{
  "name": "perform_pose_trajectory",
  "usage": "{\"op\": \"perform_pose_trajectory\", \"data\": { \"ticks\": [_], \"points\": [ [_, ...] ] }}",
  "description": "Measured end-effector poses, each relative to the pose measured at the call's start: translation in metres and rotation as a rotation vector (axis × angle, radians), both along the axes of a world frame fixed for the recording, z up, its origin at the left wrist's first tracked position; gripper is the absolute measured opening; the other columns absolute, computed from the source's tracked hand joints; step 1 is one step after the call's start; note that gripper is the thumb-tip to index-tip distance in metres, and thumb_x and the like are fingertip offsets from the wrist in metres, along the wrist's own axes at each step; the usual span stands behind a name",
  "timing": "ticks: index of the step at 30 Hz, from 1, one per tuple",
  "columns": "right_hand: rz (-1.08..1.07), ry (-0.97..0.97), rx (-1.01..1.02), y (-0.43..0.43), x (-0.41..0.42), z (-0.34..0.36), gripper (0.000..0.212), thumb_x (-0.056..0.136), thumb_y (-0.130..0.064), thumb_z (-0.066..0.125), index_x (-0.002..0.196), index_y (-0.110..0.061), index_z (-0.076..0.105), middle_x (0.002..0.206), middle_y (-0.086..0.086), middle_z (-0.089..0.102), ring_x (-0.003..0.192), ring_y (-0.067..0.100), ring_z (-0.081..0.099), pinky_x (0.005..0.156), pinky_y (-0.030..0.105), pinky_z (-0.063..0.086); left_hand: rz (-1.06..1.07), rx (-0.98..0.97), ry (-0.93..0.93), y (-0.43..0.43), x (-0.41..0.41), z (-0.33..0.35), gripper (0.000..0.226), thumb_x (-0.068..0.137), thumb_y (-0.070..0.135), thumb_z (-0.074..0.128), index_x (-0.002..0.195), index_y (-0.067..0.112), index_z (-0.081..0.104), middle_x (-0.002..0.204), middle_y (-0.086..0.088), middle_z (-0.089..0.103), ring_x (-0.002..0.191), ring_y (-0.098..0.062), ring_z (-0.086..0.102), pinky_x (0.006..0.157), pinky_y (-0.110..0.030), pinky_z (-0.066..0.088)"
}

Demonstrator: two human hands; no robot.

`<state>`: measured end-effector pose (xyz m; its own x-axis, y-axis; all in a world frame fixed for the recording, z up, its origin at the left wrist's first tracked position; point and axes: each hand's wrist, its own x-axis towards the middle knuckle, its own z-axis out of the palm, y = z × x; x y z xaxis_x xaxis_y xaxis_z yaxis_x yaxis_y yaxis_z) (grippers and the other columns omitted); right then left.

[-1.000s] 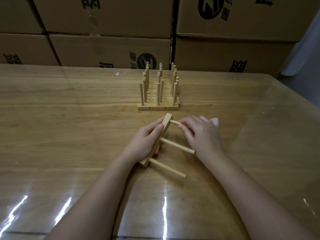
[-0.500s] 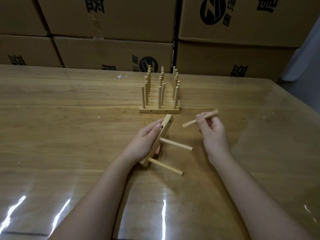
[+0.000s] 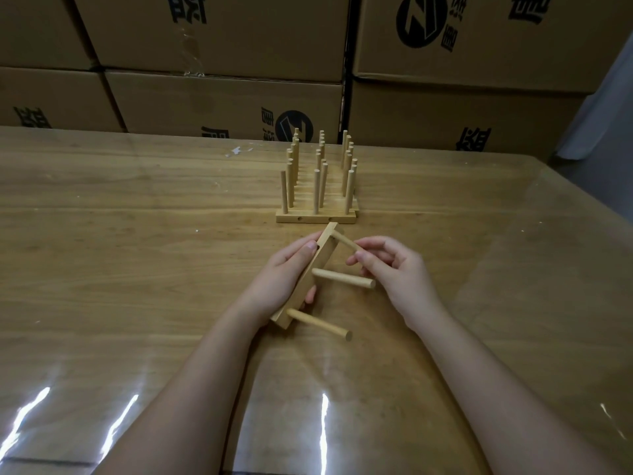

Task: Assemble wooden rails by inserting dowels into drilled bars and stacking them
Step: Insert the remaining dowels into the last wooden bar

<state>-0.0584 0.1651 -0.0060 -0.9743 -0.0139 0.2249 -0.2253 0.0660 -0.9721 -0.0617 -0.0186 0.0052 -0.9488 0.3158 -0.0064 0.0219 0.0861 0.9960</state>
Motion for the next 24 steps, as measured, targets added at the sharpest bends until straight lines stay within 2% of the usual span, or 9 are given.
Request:
{"op": "perform_pose_trajectory", "data": {
  "ticks": [2, 7, 10, 12, 15, 18, 24],
  "points": [
    [-0.007, 0.003, 0.033, 0.000, 0.000, 0.000, 0.016, 0.088, -0.007, 0.060, 0.093, -0.022, 0.065, 0.077, -0.005, 0.073, 0.066, 0.003, 0.061, 0.063, 0.013, 0.047, 0.000, 0.017, -0.006, 0.000, 0.000, 0.001, 0.033, 0.102, 0.029, 0.035, 0.131, 0.031, 0.050, 0.070, -0.019, 0.053, 0.043, -0.010, 0.052, 0.044, -0.019, 0.045],
    [-0.039, 0.039, 0.123, 0.002, 0.000, -0.001, 0.019, 0.089, -0.008, 0.060, 0.090, -0.027, 0.065, 0.075, -0.007, 0.072, 0.070, 0.006, 0.064, 0.057, 0.011, 0.045, 0.024, 0.021, -0.009, 0.001, -0.002, -0.003, 0.033, 0.102, 0.030, 0.036, 0.131, 0.033, 0.051, 0.053, -0.009, 0.052, 0.041, -0.011, 0.051, 0.043, -0.019, 0.044],
    [-0.111, 0.090, 0.308, 0.005, 0.000, -0.002, 0.018, 0.087, -0.015, 0.063, 0.089, -0.033, 0.066, 0.084, -0.010, 0.070, 0.077, 0.004, 0.064, 0.065, 0.010, 0.046, 0.033, -0.012, 0.026, 0.003, -0.003, -0.006, 0.032, 0.102, 0.030, 0.038, 0.129, 0.037, 0.052, 0.053, -0.007, 0.053, 0.043, -0.012, 0.051, 0.045, -0.021, 0.046],
    [-0.197, 0.215, 0.506, 0.008, 0.001, 0.000, 0.014, 0.086, -0.017, 0.065, 0.094, -0.028, 0.069, 0.088, -0.013, 0.066, 0.079, 0.001, 0.062, 0.068, 0.010, 0.045, 0.043, -0.046, 0.049, 0.004, -0.003, -0.008, 0.030, 0.101, 0.030, 0.039, 0.125, 0.042, 0.052, 0.055, -0.008, 0.054, 0.045, -0.012, 0.052, 0.048, -0.022, 0.047],
    [-0.280, 0.444, 0.734, 0.008, 0.004, 0.006, 0.011, 0.085, -0.012, 0.066, 0.095, -0.014, 0.071, 0.085, -0.003, 0.066, 0.073, 0.016, 0.062, 0.065, 0.030, 0.050, 0.041, -0.106, 0.077, 0.005, -0.002, -0.009, 0.030, 0.101, 0.031, 0.040, 0.127, 0.044, 0.050, 0.053, 0.003, 0.058, 0.046, -0.009, 0.054, 0.051, -0.021, 0.048],
    [-0.321, 0.597, 0.912, 0.006, 0.007, 0.009, 0.009, 0.084, -0.009, 0.067, 0.092, -0.008, 0.071, 0.081, 0.003, 0.067, 0.069, 0.022, 0.063, 0.064, 0.031, 0.045, 0.043, -0.128, 0.090, 0.005, -0.001, -0.009, 0.033, 0.101, 0.030, 0.040, 0.131, 0.041, 0.049, 0.050, 0.007, 0.056, 0.045, -0.008, 0.053, 0.050, -0.018, 0.046],
    [-0.309, 0.637, 0.981, 0.004, 0.008, 0.011, 0.008, 0.083, -0.005, 0.067, 0.091, -0.005, 0.070, 0.079, 0.006, 0.066, 0.068, 0.024, 0.062, 0.063, 0.032, 0.044, 0.033, -0.152, 0.107, 0.004, -0.001, -0.009, 0.036, 0.101, 0.031, 0.041, 0.135, 0.039, 0.048, 0.057, -0.002, 0.056, 0.048, -0.010, 0.054, 0.053, -0.019, 0.047]
  ]
}}
